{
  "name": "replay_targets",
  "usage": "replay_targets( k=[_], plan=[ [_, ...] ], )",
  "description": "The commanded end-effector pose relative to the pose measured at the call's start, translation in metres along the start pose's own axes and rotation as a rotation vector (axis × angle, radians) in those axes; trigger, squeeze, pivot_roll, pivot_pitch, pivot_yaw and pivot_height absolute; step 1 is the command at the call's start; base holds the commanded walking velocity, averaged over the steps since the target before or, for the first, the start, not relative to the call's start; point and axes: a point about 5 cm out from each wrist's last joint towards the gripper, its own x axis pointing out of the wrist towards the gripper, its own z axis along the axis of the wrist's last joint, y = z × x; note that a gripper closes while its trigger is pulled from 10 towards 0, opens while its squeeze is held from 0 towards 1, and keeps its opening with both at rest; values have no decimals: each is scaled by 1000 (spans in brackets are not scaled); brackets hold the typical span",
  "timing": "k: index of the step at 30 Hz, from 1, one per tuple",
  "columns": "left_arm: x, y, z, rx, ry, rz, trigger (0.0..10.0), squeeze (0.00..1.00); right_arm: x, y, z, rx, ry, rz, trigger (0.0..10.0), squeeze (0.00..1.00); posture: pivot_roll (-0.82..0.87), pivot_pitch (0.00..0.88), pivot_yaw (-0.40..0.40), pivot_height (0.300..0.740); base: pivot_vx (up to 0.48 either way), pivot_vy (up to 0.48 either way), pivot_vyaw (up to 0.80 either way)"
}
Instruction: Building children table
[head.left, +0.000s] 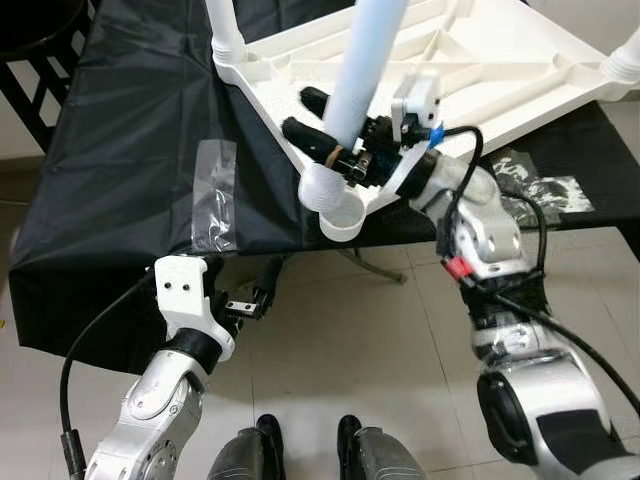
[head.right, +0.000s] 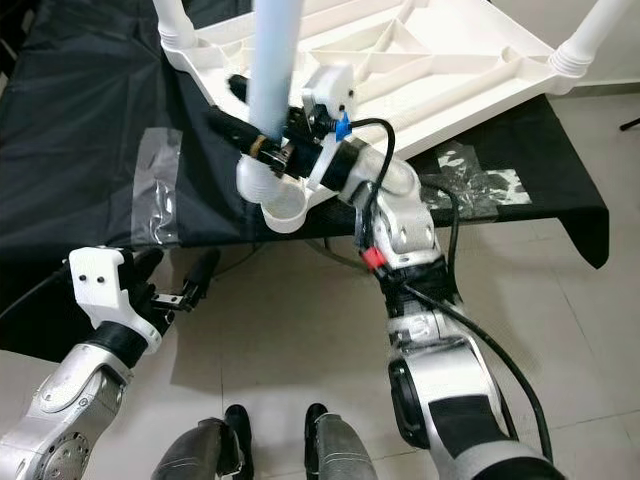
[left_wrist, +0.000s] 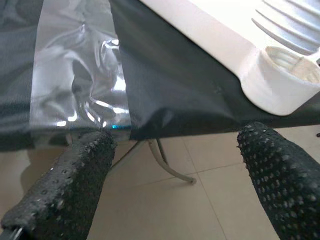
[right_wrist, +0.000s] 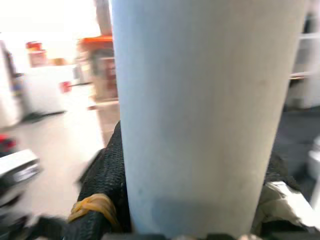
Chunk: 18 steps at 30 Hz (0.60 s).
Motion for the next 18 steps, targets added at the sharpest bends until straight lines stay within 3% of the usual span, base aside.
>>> replay_targets(
  k=[1, 3, 9, 16, 18],
  plan=[
    [-5, 0, -3, -5, 14, 9, 10000, 0, 2, 5, 1, 7, -1, 76, 10000, 0, 46, 381, -51, 740, 0, 0, 0],
    [-4, 0, -2, -7, 13, 7, 10000, 0, -4, 0, 4, -43, 69, 139, 10000, 0, 40, 388, -53, 740, 0, 0, 0],
    [-3, -1, -2, -12, 16, -4, 10000, 0, -9, -15, 11, -131, 150, 168, 10000, 0, 33, 391, -49, 740, 0, 0, 0],
    [-1, -2, -2, -14, 19, -11, 10000, 0, -12, -25, 23, -132, 172, 216, 10000, 0, 17, 398, -46, 740, 0, 0, 0],
    [1, -2, -1, -14, 18, -13, 10000, 0, -13, -27, 24, -93, 157, 224, 10000, 0, 14, 407, -41, 740, 0, 0, 0]
  ],
)
